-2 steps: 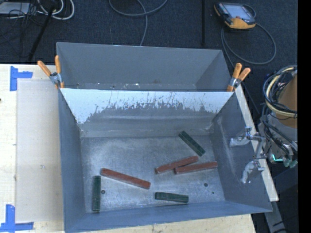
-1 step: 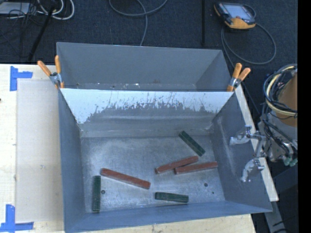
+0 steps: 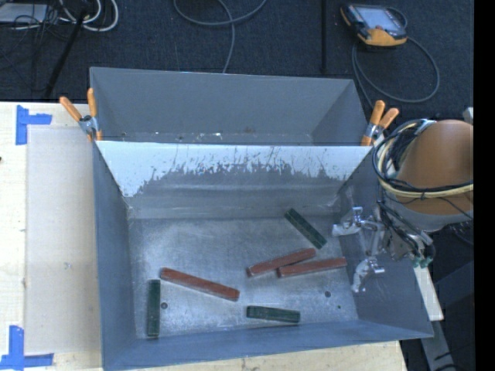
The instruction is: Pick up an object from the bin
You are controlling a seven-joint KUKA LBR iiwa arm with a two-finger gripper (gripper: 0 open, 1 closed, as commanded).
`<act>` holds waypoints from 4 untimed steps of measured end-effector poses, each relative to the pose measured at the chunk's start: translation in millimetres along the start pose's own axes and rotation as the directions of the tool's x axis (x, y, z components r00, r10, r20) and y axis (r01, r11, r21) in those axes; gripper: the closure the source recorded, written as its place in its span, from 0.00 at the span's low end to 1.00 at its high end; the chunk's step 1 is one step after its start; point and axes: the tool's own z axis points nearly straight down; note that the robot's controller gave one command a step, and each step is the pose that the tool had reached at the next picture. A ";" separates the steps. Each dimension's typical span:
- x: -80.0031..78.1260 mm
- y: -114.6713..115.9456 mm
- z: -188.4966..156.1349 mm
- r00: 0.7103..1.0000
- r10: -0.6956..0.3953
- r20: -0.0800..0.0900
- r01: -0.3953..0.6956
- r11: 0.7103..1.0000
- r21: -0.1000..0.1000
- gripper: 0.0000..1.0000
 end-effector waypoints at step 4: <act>-62.9 57.9 84.3 0.958 -0.286 0.001 0.286 0.958 -0.004 1.00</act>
Offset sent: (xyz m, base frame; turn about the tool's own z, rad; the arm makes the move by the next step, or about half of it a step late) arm 0.0464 0.0351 -0.0577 -0.2699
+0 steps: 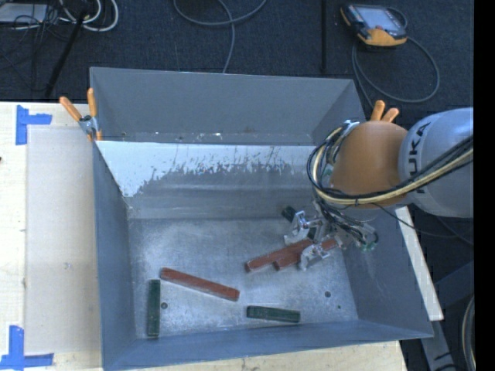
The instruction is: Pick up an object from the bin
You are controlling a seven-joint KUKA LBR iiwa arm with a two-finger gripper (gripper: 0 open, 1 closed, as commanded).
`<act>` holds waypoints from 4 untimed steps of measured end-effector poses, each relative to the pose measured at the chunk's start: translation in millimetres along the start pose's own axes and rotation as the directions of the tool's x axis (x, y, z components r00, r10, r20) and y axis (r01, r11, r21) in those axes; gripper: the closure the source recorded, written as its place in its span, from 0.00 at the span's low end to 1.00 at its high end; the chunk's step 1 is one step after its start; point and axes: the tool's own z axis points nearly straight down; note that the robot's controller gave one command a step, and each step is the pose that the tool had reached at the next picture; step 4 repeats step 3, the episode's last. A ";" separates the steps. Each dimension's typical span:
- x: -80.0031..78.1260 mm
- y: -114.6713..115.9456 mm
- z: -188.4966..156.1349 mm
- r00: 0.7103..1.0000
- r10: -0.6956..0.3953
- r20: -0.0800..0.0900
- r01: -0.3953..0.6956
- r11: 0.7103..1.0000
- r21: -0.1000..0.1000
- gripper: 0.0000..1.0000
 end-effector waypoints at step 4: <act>0.9 0.3 -5.5 1.000 -0.006 -0.003 0.006 1.000 -0.001 1.00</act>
Offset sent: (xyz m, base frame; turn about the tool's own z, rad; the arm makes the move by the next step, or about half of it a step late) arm 0.0000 0.0001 0.0055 0.0000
